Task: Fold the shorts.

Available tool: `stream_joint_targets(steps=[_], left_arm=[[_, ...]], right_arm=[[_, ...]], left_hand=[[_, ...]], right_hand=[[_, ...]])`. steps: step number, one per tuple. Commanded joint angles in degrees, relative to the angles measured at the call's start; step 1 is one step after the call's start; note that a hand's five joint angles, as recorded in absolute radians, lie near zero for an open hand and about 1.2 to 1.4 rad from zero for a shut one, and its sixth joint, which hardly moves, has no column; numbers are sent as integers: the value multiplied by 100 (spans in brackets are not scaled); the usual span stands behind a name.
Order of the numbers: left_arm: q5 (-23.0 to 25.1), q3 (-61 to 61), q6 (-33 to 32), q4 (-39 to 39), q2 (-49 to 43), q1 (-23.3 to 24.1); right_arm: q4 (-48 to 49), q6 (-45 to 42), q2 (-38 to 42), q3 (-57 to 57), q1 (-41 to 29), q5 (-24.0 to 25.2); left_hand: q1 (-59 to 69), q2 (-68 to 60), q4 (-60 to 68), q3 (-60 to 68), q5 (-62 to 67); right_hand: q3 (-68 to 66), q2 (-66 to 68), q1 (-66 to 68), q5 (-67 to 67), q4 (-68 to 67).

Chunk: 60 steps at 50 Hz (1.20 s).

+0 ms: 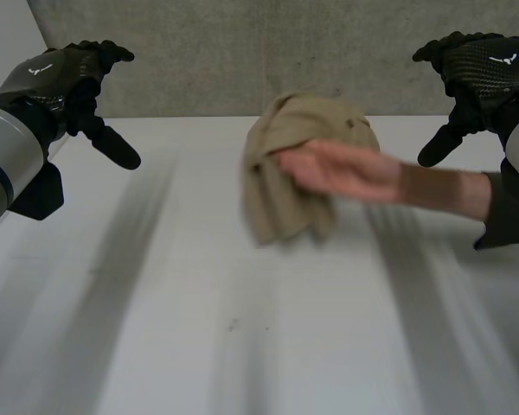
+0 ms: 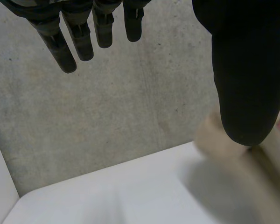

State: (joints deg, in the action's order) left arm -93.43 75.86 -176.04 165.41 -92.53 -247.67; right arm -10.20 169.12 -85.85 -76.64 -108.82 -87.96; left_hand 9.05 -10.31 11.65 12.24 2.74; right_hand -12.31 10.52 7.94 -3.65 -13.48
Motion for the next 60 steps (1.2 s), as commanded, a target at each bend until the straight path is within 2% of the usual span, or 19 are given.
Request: stream_joint_targets(steps=[1, 21, 28, 33, 36, 46, 51, 60], left_arm=[[0, 78, -9, 167, 24, -1], [0, 175, -26, 325, 24, -10], [0, 245, -26, 448, -203, -10], [0, 298, 8, 658, -748, -1], [-26, 333, 70, 799, -1249, -1], [-105, 167, 386, 1520, -2786, -18], [-185, 70, 483, 1511, -3043, -18], [-202, 105, 492, 1511, -3043, -10]], right_arm=[[27, -2, -64, -53, -8, 77], [176, -81, -143, -176, -34, 104], [97, -977, 41, -466, -78, 428], [150, -1338, 646, -739, -551, 876], [176, -1286, 1051, -695, -789, 877], [1256, 6, 2730, -361, -1018, 807], [1573, 165, 3450, -10, -1088, 719], [1617, 138, 4014, 465, -1106, 438]], left_hand=[[95, 31, -165, -224, -274], [95, 31, -165, -224, -274], [95, 31, -165, -224, -274], [116, 10, -143, -202, -253], [99, 26, -160, -219, -270], [133, -7, -126, -185, -236], [116, 9, -143, -202, -253], [116, 9, -143, -202, -253]], right_hand=[[231, -52, 206, 365, 348], [231, -52, 206, 365, 348], [231, -52, 206, 365, 348], [-551, 730, 988, -417, -434], [-568, 747, 1005, -434, -451], [-1307, 1486, 1744, -1173, -1190], [-1913, 2092, 2350, -1779, -1796], [-2536, 2715, 2973, -2402, -2419]])
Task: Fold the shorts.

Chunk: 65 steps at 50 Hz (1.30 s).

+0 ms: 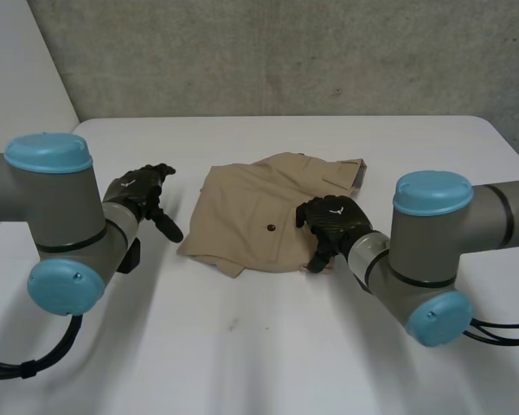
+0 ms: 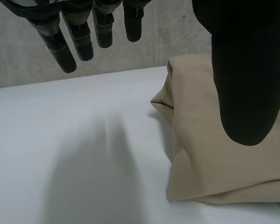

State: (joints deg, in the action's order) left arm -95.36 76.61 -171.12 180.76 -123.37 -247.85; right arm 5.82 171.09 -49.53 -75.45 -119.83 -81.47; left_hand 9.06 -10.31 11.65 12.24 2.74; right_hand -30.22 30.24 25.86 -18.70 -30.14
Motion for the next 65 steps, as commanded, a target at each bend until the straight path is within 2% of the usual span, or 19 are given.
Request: stream_joint_targets(steps=[1, 2, 3, 4, 7, 16, 25, 32, 40, 42, 44, 45, 50, 55, 65], left_arm=[[-9, 29, 8, -23, 41, 8], [-9, 38, 8, -23, 41, 8], [-9, 38, 8, -23, 41, 8], [-9, 55, 8, -32, 41, 17], [0, 82, 8, -40, 50, 26], [0, 56, 8, -41, -64, 44], [35, -15, 52, -234, -495, 87], [35, -208, 517, -348, -565, 202], [184, -524, 1598, -357, -794, 342], [255, -586, 1792, -348, -829, 316], [255, -603, 1854, -348, -838, 316], [264, -604, 1854, -348, -829, 351], [281, -516, 1775, -383, -741, 412], [281, -384, 1538, -629, 443, 404], [281, -348, -254, -656, 3599, 448]], right_arm=[[24, -59, 408, 382, -6, -229], [24, -76, 426, 408, -6, -246], [24, -128, 461, 443, -6, -255], [24, -155, 444, 452, -6, -238], [33, -269, 400, 487, -6, -237], [-28, -358, -83, 374, -14, -211], [7, -278, -1374, 66, -84, -229], [-28, -130, -1814, -74, -234, -246], [-28, 38, -2113, -356, -278, -255], [-20, 38, -2140, -409, -278, -273], [-2, 47, -2175, -453, -243, -282], [-2, 38, -2193, -470, -225, -282], [-28, -6, -2403, -488, -173, -282], [-37, -190, -2982, -445, -164, -308], [-55, -516, -4178, -111, -155, -334]], left_hand=[[116, 9, -143, -202, -253], [116, 9, -143, -202, -253], [116, 9, -143, -202, -253], [116, 9, -143, -202, -253], [149, -24, -110, -169, -219], [216, -91, -42, -101, -152], [367, -243, 109, 50, -1], [703, -578, 444, 385, 335], [2535, -2410, 2276, 2217, 2166], [4313, -4188, 4054, 3995, 3945], [5576, -5451, 5317, 5258, 5207], [6781, -6656, 6523, 6464, 6413], [7094, -6969, 6835, 6776, 6726], [7094, -6969, 6835, 6776, 6726], [7094, -6969, 6835, 6776, 6726]], right_hand=[[-878, 876, 1315, -1030, -887], [-1279, 1277, 1716, -1431, -1288], [-2682, 2680, 3119, -2834, -2691], [-3379, 3377, 3815, -3530, -3387], [-4972, 4969, 5408, -5123, -4980], [-4978, 4976, 5414, -5130, -4986], [-4978, 4976, 5414, -5130, -4986], [-4978, 4976, 5414, -5130, -4986], [-4978, 4976, 5414, -5130, -4986], [-4978, 4976, 5414, -5130, -4986], [-4978, 4976, 5414, -5130, -4986], [-4978, 4976, 5414, -5130, -4986], [-4978, 4976, 5414, -5130, -4986], [-4978, 4976, 5414, -5130, -4986], [-4978, 4976, 5414, -5130, -4986]])
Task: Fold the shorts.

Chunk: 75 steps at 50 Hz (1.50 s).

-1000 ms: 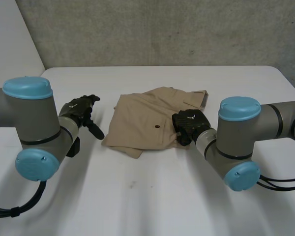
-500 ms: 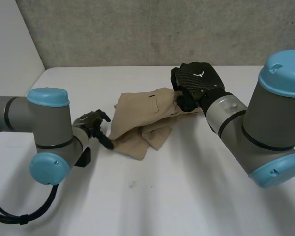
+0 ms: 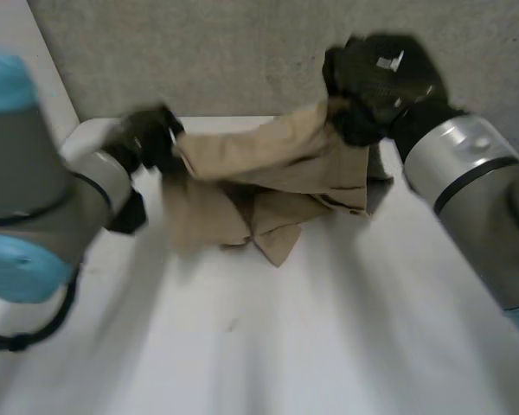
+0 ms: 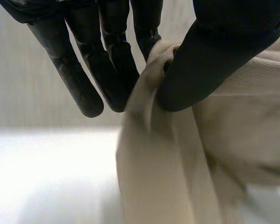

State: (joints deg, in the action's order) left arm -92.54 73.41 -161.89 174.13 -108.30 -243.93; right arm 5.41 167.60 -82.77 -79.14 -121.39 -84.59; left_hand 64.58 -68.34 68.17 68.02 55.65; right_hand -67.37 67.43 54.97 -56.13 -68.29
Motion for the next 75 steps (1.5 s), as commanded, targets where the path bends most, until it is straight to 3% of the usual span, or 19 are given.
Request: stream_joint_targets(steps=[1, 8, 13, 17, 28, 34, 41, 42, 43, 44, 45, 46, 47, 50, 57, 66, 75], left_arm=[[7, -55, -1248, 7, 2285, 64], [350, -442, -1398, 42, 3218, 21], [456, -433, -1441, 60, 3140, 38], [517, -328, -1459, 60, 2464, -15], [526, -310, -1722, 95, -216, -67], [500, -1021, -2030, 806, -1930, -146], [473, -1978, -2083, 2455, -2854, -234], [456, -2032, -2101, 2668, -2881, -243], [438, -2059, -2118, 2862, -2899, -261], [429, -2076, -2110, 3064, -2899, -269], [412, -2077, -2101, 3414, -2881, -287], [403, -2059, -2092, 3548, -2864, -296], [394, -2050, -2092, 3671, -2855, -305], [368, -1971, -2118, 3848, -2732, -296], [376, -1331, -2118, 3813, -2222, -305], [376, -250, -2127, 3568, -1651, -419], [368, 1051, -2092, 1802, -562, -560]], right_arm=[[-31, -166, -1055, 329, 10, -23], [-241, -166, -1733, 716, 142, -189], [-532, -175, -1769, 839, 300, -234], [-690, -183, -1568, 673, 432, -181], [-655, -201, 793, 531, 476, -145], [-418, -306, 2184, 1102, 485, -224], [1065, -982, 3258, 1832, 502, -1304], [1311, -1062, 3293, 1832, 502, -1401], [1801, -1202, 3302, 1806, 502, -1524], [2015, -1246, 3294, 1789, 502, -1552], [2191, -1273, 3285, 1780, 502, -1569], [2297, -1291, 3267, 1753, 502, -1561], [2315, -1334, 3206, 1718, 494, -1508], [2202, -1317, 3048, 1648, 485, -1394], [1376, -1291, 2433, 1191, 423, -876], [23, -1291, 1694, 313, 581, 565], [-1085, -1896, 1492, -452, 1126, 2007]], left_hand=[[1542, -1166, 1183, 1198, 1435], [1542, -1166, 1183, 1198, 1435], [1542, -1166, 1183, 1198, 1435], [1542, -1166, 1183, 1198, 1435], [1542, -1166, 1183, 1198, 1435], [1542, -1166, 1183, 1198, 1435], [1542, -1166, 1183, 1198, 1435], [1542, -1166, 1183, 1198, 1435], [1542, -1166, 1183, 1198, 1435], [1542, -1166, 1183, 1198, 1435], [428, -53, 70, 84, 321], [-2098, 2473, -2456, -2441, -2204], [-4804, 5179, -5162, -5148, -4911], [-5458, 5834, -5817, -5802, -5565], [-5458, 5834, -5817, -5802, -5565], [-5458, 5834, -5817, -5802, -5565], [-5319, 5695, -5678, -5663, -5426]], right_hand=[[-1263, 1257, 2503, -1387, -1171], [-1263, 1257, 2503, -1387, -1171], [-1263, 1257, 2503, -1387, -1171], [-1263, 1257, 2503, -1387, -1171], [-1263, 1257, 2503, -1387, -1171], [-1263, 1257, 2503, -1387, -1171], [-1263, 1257, 2503, -1387, -1171], [-653, 647, 1893, -776, -561], [2983, -2990, -1744, 2860, 3076], [4652, -4658, -3412, 4528, 4744], [5737, -5743, -4497, 5613, 5829], [5737, -5743, -4497, 5613, 5829], [5737, -5743, -4497, 5613, 5829], [5737, -5743, -4497, 5613, 5829], [5737, -5743, -4497, 5613, 5829], [5737, -5743, -4497, 5613, 5829], [4451, -4457, -3211, 4327, 4543]])
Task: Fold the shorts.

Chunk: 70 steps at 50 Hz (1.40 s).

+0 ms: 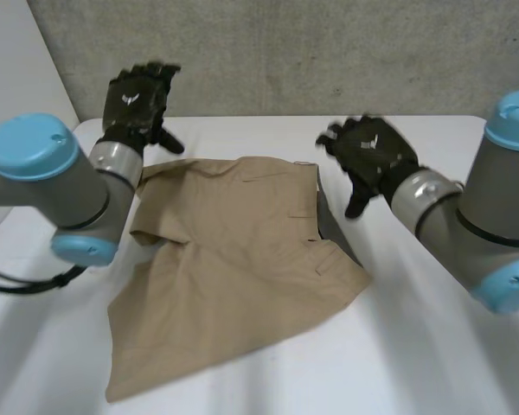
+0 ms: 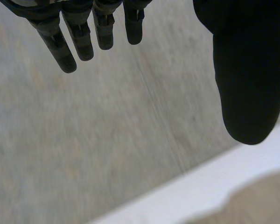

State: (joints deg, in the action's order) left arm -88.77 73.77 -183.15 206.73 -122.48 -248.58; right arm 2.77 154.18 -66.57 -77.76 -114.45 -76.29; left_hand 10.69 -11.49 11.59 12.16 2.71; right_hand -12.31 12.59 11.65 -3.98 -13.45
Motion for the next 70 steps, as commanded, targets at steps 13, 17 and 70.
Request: stream_joint_targets(steps=[13, 17, 70], left_arm=[[-703, 3062, 209, -3210, 2640, 64], [-721, 3530, 236, -3253, 3072, 213], [-739, 4980, 86, -2296, 2642, 442]], right_arm=[[-928, -2216, 117, -1338, 1232, 2267], [-928, -2436, 495, -1338, 1329, 2574], [109, -116, 1199, -696, 828, 1266]], left_hand=[[222, -142, 131, 75, 19], [406, -327, 316, 259, 204], [2272, -2193, 2182, 2125, 2070]], right_hand=[[-2839, 2810, 2905, -2672, -2725], [-2822, 2794, 2888, -2655, -2708], [-6769, 6741, 6835, -6602, -6655]])
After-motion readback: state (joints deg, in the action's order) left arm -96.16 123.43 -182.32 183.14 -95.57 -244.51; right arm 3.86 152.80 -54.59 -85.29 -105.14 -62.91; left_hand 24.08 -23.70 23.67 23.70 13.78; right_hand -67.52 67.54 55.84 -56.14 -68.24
